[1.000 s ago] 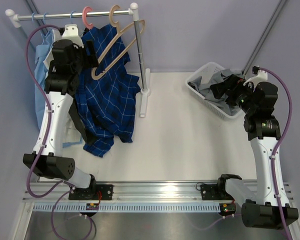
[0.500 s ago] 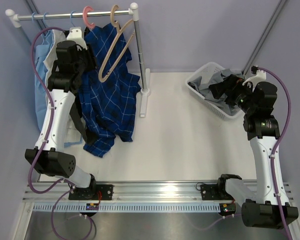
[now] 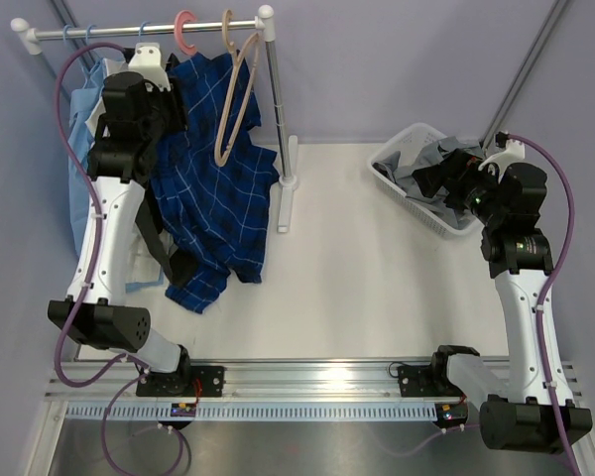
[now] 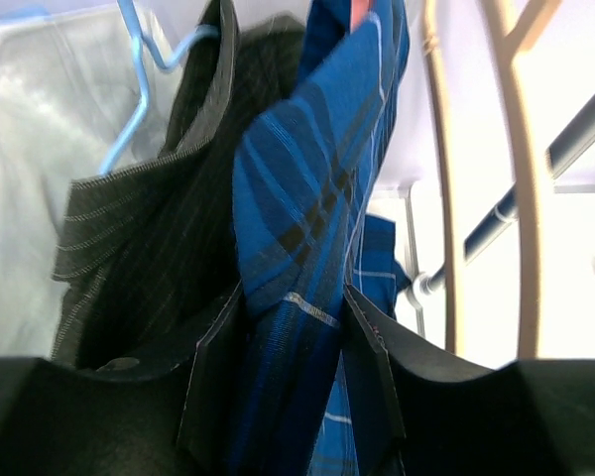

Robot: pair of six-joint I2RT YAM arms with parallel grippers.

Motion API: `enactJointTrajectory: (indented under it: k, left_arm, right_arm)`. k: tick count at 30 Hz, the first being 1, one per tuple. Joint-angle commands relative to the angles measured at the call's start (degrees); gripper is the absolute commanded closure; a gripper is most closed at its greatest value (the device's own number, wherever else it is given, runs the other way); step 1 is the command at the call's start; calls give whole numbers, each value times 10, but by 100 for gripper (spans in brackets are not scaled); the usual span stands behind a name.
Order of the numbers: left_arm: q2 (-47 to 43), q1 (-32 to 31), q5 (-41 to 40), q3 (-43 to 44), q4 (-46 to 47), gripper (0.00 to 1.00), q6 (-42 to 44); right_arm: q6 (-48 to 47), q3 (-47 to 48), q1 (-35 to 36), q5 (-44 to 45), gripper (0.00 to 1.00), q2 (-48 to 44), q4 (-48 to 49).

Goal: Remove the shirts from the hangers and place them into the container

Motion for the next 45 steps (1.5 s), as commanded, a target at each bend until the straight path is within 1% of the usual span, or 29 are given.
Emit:
enactJointTrajectory:
  k: [1, 4, 6, 7, 9, 10, 14, 16, 17, 20, 21, 23, 24, 26, 27, 28, 29, 30, 35, 40, 42, 45]
  left_arm:
    - [-17, 2, -7, 51, 38, 100, 14]
    - [-20, 2, -7, 48, 36, 100, 7]
    - [-24, 2, 2, 27, 37, 100, 3]
    - [-25, 2, 4, 19, 37, 90, -1]
    - [-28, 2, 7, -9, 36, 84, -5]
    - [-29, 2, 9, -17, 36, 75, -5]
    - [-40, 2, 12, -43, 35, 46, -14]
    - [-51, 2, 27, -49, 34, 39, -19]
    - [-55, 2, 28, -50, 35, 33, -20]
    - [-66, 2, 29, -47, 34, 26, -19]
    - [-69, 2, 29, -46, 34, 21, -15]
    - [-76, 2, 30, -45, 32, 21, -8]
    - [-77, 2, 33, -45, 29, 23, -8]
    - [-77, 2, 52, -40, 19, 27, -9]
    - [-77, 2, 62, -40, 6, 32, -20]
    - [-77, 2, 75, -40, 4, 34, -25]
    - [-78, 2, 100, -43, 1, 35, -29]
    - [-78, 2, 107, -47, -1, 35, -35]
    - [-63, 2, 123, -54, -3, 35, -49]
    - [-49, 1, 120, -49, -2, 36, -59]
    - [-46, -6, 133, -46, -2, 42, -66]
    - [-36, -23, 115, -41, -2, 48, -64]
  right_arm:
    - [-2, -1, 8, -12, 1, -5, 26]
    - [-4, -1, 10, -12, 1, -4, 28]
    - [-4, -2, 10, -10, 1, -2, 27]
    - [-4, -2, 10, -9, 1, -2, 26]
    - [-3, -2, 12, -9, 1, -2, 27]
    - [-3, -2, 12, -9, 0, -1, 26]
    - [-4, -1, 14, -8, 0, 2, 27]
    - [-4, -1, 14, -7, 1, 4, 26]
    - [-3, -1, 14, -8, 1, 5, 25]
    - [-3, 0, 14, -6, 0, 4, 24]
    - [-4, -1, 15, -6, 1, 4, 24]
    - [-4, 0, 15, -5, 1, 4, 24]
    - [-4, 0, 15, -5, 1, 5, 24]
    - [-4, -1, 15, -5, 0, 5, 24]
    - [-4, 0, 15, -4, 1, 5, 24]
    - [-4, 0, 15, -4, 1, 5, 24]
    - [-4, 0, 15, -3, 0, 5, 23]
    - [-3, 0, 15, -4, 1, 4, 23]
    - [-2, -2, 16, -3, 0, 5, 24]
    - [-3, -4, 16, -1, 1, 5, 25]
    - [-2, -5, 16, -1, 0, 9, 27]
    - [-2, -5, 16, -3, 0, 9, 26]
